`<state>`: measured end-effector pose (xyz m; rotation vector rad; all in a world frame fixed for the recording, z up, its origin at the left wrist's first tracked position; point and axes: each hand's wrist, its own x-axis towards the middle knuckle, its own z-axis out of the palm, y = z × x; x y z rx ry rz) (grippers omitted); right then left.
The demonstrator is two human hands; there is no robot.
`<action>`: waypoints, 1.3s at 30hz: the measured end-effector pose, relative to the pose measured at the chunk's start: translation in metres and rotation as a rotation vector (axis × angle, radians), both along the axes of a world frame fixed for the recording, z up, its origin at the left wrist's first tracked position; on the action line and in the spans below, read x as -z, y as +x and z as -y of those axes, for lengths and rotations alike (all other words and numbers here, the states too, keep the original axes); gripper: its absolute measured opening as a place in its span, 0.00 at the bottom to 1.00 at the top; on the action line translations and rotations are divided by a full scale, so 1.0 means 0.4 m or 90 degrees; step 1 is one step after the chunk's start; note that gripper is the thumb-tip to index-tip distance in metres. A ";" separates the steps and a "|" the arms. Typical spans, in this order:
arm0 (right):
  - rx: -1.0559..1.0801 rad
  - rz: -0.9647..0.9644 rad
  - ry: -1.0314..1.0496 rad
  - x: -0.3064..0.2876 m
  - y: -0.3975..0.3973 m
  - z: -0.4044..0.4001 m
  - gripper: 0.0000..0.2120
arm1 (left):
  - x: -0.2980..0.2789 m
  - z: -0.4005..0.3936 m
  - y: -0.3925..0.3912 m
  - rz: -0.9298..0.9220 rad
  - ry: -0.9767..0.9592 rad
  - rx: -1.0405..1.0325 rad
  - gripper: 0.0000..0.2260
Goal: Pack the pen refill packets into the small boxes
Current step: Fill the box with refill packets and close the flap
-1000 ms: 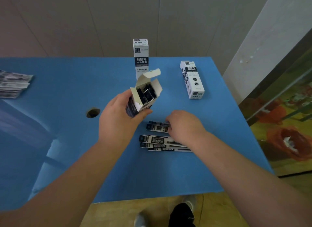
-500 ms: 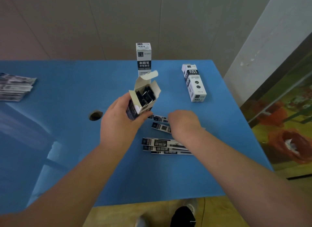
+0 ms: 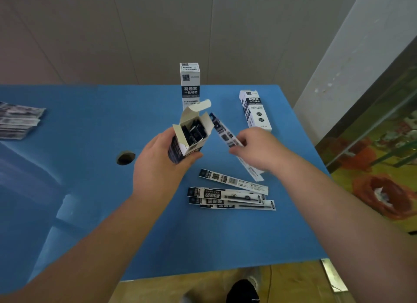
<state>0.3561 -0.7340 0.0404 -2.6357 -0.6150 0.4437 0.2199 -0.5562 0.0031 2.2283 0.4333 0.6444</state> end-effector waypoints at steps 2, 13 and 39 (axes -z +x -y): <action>0.014 -0.023 0.068 -0.024 -0.002 0.014 0.08 | 0.000 -0.001 0.000 -0.001 0.001 0.002 0.20; 0.143 -0.395 0.670 -0.090 -0.099 0.081 0.07 | 0.005 -0.010 0.006 0.000 -0.017 0.004 0.20; -0.190 0.148 0.487 -0.176 -0.088 -0.044 0.05 | 0.011 -0.008 0.005 0.013 0.033 0.014 0.21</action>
